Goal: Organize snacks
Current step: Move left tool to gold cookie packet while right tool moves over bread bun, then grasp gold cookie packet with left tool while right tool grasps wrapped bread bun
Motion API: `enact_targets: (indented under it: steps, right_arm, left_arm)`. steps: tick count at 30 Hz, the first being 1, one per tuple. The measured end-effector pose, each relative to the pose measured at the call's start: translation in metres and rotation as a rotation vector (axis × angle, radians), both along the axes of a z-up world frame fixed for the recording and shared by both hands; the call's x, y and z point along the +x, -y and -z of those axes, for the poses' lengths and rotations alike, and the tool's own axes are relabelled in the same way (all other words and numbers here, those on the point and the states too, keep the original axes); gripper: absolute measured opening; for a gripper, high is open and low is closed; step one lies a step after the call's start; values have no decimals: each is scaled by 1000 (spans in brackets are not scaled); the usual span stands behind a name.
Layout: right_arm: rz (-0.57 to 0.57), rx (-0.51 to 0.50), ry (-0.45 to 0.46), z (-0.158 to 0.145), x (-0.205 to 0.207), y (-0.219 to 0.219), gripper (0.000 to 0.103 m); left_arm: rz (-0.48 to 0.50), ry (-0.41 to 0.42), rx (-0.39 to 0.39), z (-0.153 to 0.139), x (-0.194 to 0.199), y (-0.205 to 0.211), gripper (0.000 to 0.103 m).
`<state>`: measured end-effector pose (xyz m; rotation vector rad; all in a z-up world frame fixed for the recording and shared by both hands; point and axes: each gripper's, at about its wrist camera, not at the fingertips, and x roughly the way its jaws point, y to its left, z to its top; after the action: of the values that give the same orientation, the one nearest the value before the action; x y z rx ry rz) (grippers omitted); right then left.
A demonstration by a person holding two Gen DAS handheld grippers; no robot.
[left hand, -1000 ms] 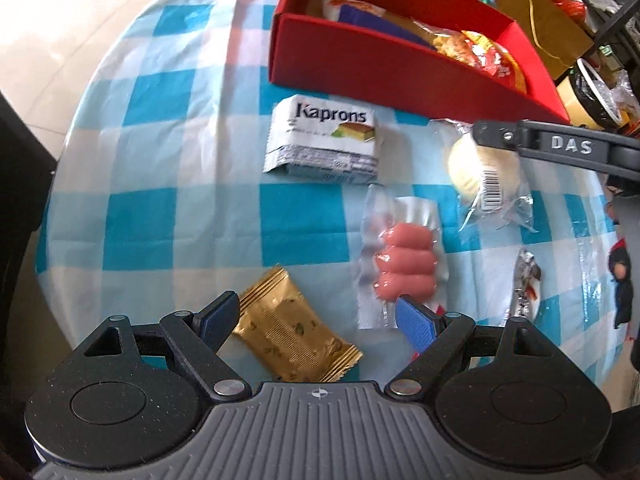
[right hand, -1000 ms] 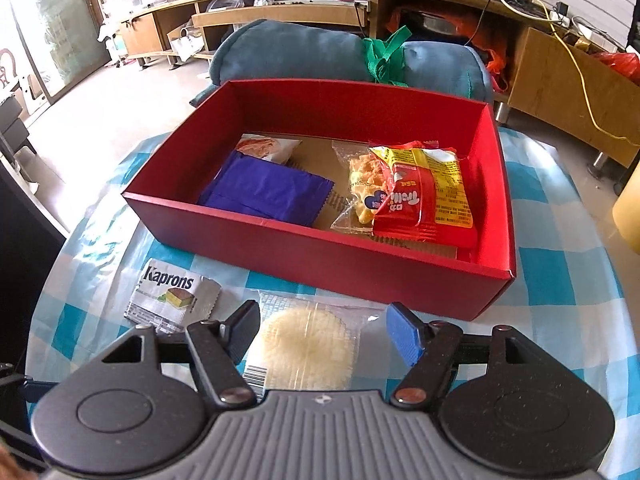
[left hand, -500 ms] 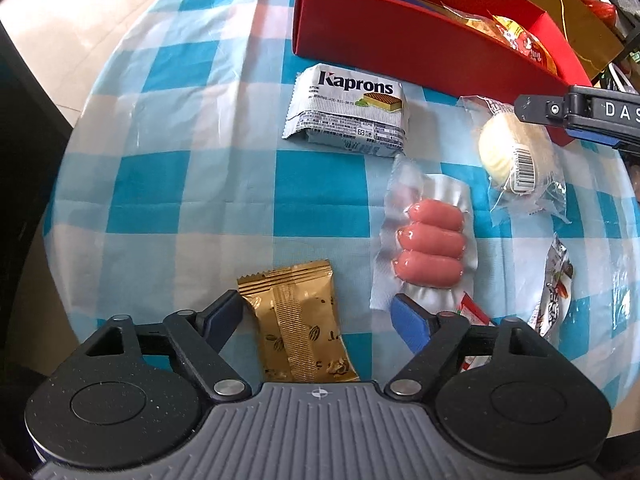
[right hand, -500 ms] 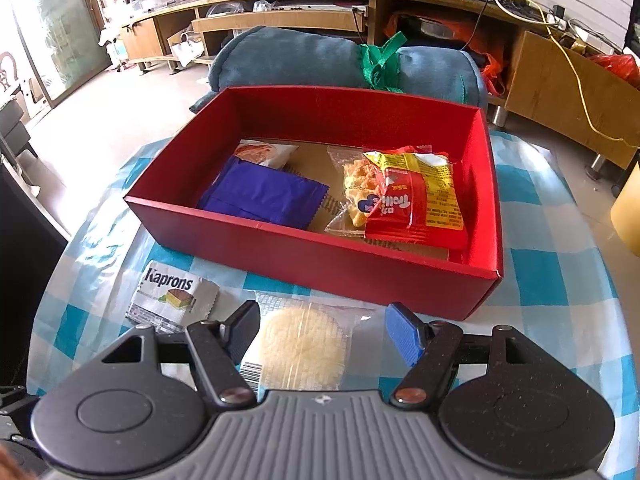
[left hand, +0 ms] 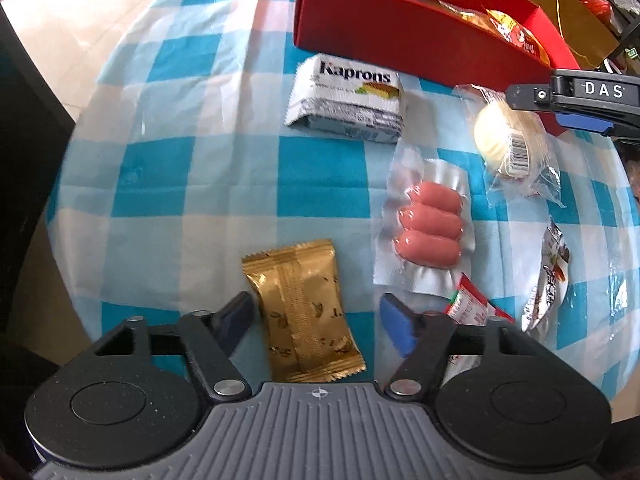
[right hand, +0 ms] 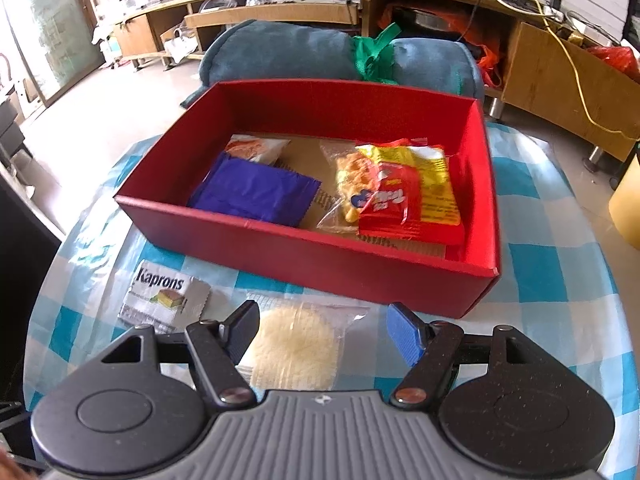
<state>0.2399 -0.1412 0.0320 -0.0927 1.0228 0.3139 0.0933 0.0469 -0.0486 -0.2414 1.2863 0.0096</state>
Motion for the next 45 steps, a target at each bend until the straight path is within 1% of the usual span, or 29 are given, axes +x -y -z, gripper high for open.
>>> enact_targets:
  steps: [3, 4, 6, 11, 13, 19, 21, 22, 24, 25, 29, 32, 35, 36, 38, 39, 41, 42, 43, 44, 45]
  right_arm:
    - [37, 14, -2, -3, 4, 9, 66]
    - [46, 19, -6, -3, 5, 11, 66]
    - [49, 28, -19, -1, 6, 11, 66]
    - [-4, 22, -41, 4, 2, -2, 67]
    - [-22, 12, -47, 7, 1, -8, 71]
    - [-69, -38, -75, 22, -4, -25, 72]
    - [-76, -72, -81, 29, -4, -28, 72]
    - [-77, -89, -88, 33, -4, -29, 72]
    - [-74, -103, -108, 41, -4, -27, 72]
    - [-78, -109, -105, 43, -5, -27, 73]
    - [-83, -122, -96, 43, -7, -26, 73]
    - [-89, -141, -103, 45, -6, -28, 81]
    - [-108, -130, -114, 48, -6, -29, 93]
    - [-116, -122, -121, 50, -6, -29, 100]
    - [-115, -118, -112, 50, -7, -28, 100]
    - [-121, -124, -108, 50, -8, -29, 99]
    - [-121, -157, -87, 47, -10, -29, 89]
    - [-124, -151, -84, 45, -12, -29, 82]
    - [-123, -151, -79, 42, -12, -28, 70]
    - [-130, -147, -78, 39, -13, -27, 65]
    - [-139, -147, -75, 37, -14, -27, 55]
  left_arm:
    - [-10, 13, -2, -2, -1, -5, 52]
    - [-14, 15, -7, -2, -1, -7, 53]
    - [-18, 16, -14, -2, 0, -9, 51]
    - [-7, 23, -14, -5, 1, -10, 48]
    - [-4, 24, -13, -4, 1, -7, 48]
    - [17, 29, -5, -3, 1, -3, 52]
    - [24, 32, -2, -3, 2, -2, 59]
    - [30, 34, 1, -3, 3, 0, 60]
    - [46, 37, 5, -2, 3, 2, 71]
    - [51, 37, 9, -1, 3, 3, 73]
    - [63, 41, 37, 0, 3, 8, 73]
    - [67, 43, 52, 0, 2, 10, 70]
    - [61, 48, 74, 1, 1, 11, 62]
    - [57, 48, 75, 0, 1, 11, 60]
    - [48, 47, 75, 0, 1, 9, 58]
    - [46, 47, 77, 0, 1, 9, 56]
    - [42, 48, 78, 0, 0, 8, 55]
    - [42, 48, 79, 1, -1, 6, 54]
    - [43, 49, 80, 1, -1, 6, 54]
    - [44, 49, 82, 1, -1, 6, 53]
    - [43, 49, 84, 2, -1, 5, 51]
